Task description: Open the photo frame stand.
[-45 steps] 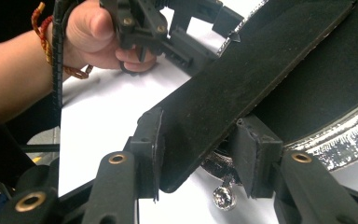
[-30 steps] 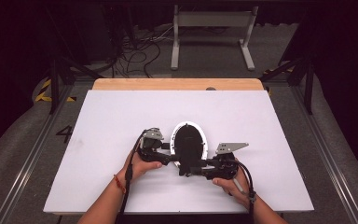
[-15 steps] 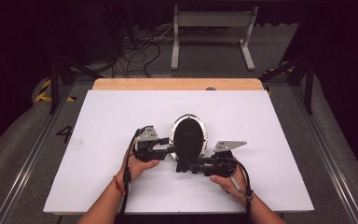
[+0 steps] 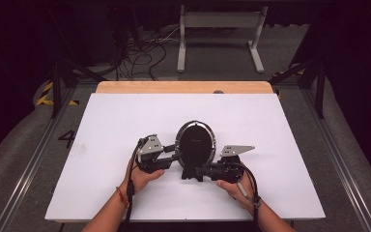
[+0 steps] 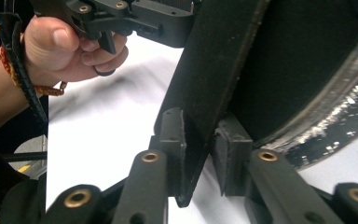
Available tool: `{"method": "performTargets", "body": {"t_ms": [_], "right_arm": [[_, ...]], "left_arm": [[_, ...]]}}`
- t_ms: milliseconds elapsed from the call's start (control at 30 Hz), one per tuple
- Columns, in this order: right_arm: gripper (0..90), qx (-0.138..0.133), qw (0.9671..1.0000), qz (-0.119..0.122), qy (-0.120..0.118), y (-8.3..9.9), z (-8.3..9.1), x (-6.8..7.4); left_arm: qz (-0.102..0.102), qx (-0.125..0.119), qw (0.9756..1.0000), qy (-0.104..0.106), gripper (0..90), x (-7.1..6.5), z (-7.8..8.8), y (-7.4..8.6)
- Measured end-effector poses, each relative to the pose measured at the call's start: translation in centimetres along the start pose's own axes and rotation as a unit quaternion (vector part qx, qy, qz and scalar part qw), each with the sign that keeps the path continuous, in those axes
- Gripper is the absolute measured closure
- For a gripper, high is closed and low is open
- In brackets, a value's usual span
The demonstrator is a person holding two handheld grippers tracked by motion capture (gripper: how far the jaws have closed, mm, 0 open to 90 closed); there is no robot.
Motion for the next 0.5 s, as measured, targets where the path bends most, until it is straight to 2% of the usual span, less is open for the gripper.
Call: {"method": "performTargets", "body": {"t_ms": [133, 233, 400, 500], "right_arm": [[78.3, 0.002, 1.0, 0.004, -0.003, -0.1, 0.0, 0.2], [78.4, 0.003, 0.9999, 0.008, -0.01, -0.3, 0.0, 0.3], [78.5, 0.004, 0.9997, 0.016, -0.017, -0.4, 0.0, 0.4], [79.1, 0.005, 0.9995, 0.023, -0.02, -0.4, 0.0, 0.4]], "left_arm": [[0.003, -0.007, 0.9999, 0.008, 62.3, 0.4, 0.1, 0.1], [0.006, -0.007, 0.9999, 0.014, 56.1, 0.7, 0.1, 0.0], [0.007, 0.001, 0.9991, 0.041, 42.8, 1.0, -0.4, -0.1], [0.012, 0.013, 0.9989, 0.043, 37.7, 1.0, -1.0, 0.0]]}}
Point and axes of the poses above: each handheld gripper's, and its own axes: z roughly backward along the jaws, y roughly out of its underside, x roughly to its left, the point moved 1 cm from there along -z, roughly forward along the jaws, and after that the axes turned 9 degrees about z, right-handed, at the moved point
